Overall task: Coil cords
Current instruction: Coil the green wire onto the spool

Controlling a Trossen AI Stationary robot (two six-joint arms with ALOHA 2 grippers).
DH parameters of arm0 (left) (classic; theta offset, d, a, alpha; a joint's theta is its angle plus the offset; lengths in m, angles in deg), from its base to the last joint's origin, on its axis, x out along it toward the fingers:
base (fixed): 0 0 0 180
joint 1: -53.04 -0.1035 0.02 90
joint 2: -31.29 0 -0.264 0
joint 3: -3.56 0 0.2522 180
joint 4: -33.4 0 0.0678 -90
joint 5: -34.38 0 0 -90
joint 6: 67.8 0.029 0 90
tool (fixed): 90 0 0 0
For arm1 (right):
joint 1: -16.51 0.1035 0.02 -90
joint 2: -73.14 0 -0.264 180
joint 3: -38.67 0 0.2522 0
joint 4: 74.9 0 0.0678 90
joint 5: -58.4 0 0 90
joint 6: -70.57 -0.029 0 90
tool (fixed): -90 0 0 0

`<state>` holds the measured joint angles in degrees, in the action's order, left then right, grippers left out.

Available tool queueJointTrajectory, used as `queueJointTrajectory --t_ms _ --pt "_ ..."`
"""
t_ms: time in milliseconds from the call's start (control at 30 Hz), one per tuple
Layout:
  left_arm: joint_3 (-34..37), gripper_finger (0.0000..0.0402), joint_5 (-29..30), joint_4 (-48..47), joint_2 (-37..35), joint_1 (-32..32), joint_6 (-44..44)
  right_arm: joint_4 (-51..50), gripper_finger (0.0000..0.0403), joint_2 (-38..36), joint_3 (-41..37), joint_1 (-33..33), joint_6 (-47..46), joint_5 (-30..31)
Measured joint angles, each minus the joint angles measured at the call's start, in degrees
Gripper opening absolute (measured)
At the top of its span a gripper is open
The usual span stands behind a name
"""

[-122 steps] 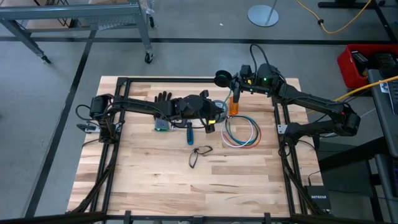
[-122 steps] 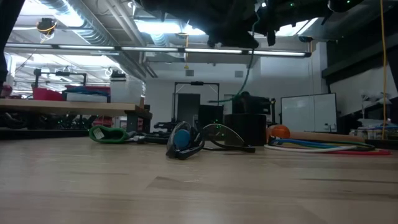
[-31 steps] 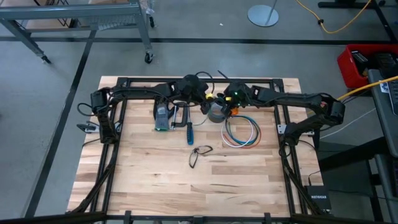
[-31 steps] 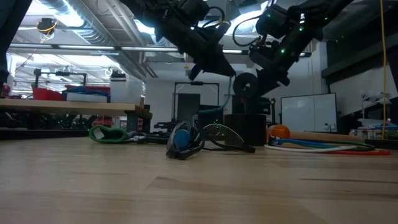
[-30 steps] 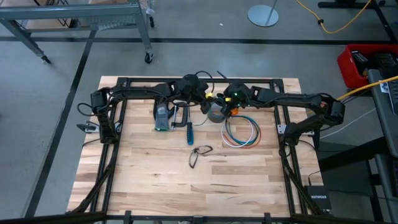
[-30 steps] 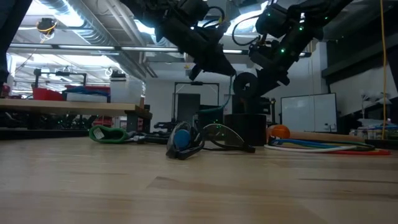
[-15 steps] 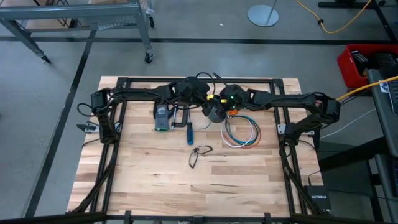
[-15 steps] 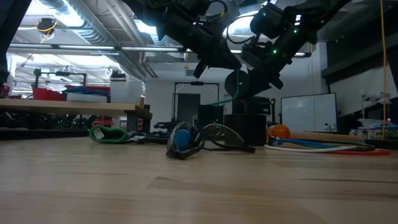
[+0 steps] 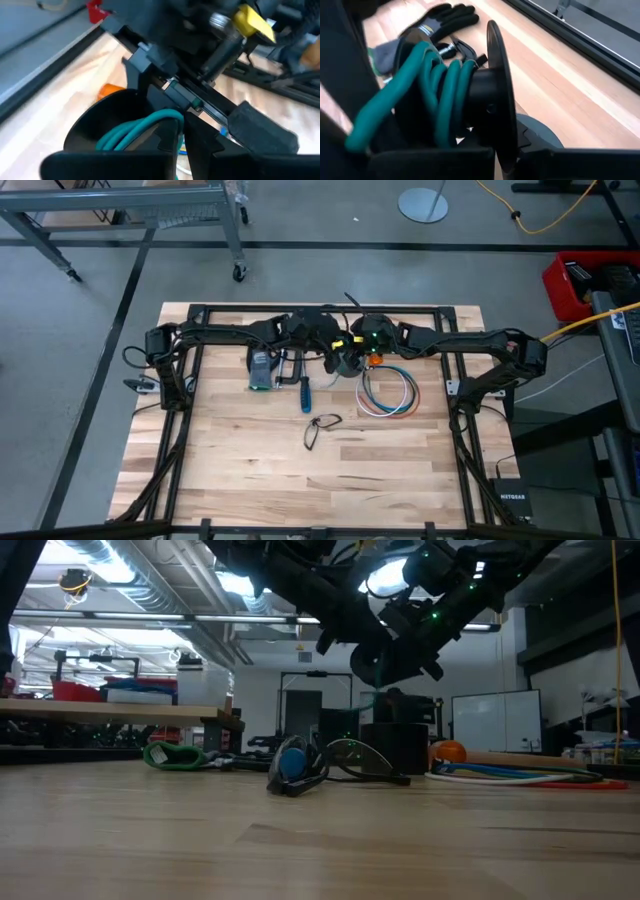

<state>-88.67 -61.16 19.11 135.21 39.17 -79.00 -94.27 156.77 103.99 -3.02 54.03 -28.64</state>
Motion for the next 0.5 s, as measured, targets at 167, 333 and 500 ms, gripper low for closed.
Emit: queueJointTrajectory --t_ms 167,333,500 --pt "0.0 0.0048 7.0 0.0 0.0 2.0 7.1 0.6 0.0001 0.0 0.0 0.0 -0.6 -0.5" --pt "-0.1 0.0072 11.9 0.0 0.0 3.5 11.7 0.1 0.0001 -0.1 0.0 0.0 -0.7 -0.6" --pt "-0.1 0.0088 15.5 -0.1 0.0 5.0 14.6 -0.1 0.0001 -0.6 0.0 0.0 -0.5 -1.0"
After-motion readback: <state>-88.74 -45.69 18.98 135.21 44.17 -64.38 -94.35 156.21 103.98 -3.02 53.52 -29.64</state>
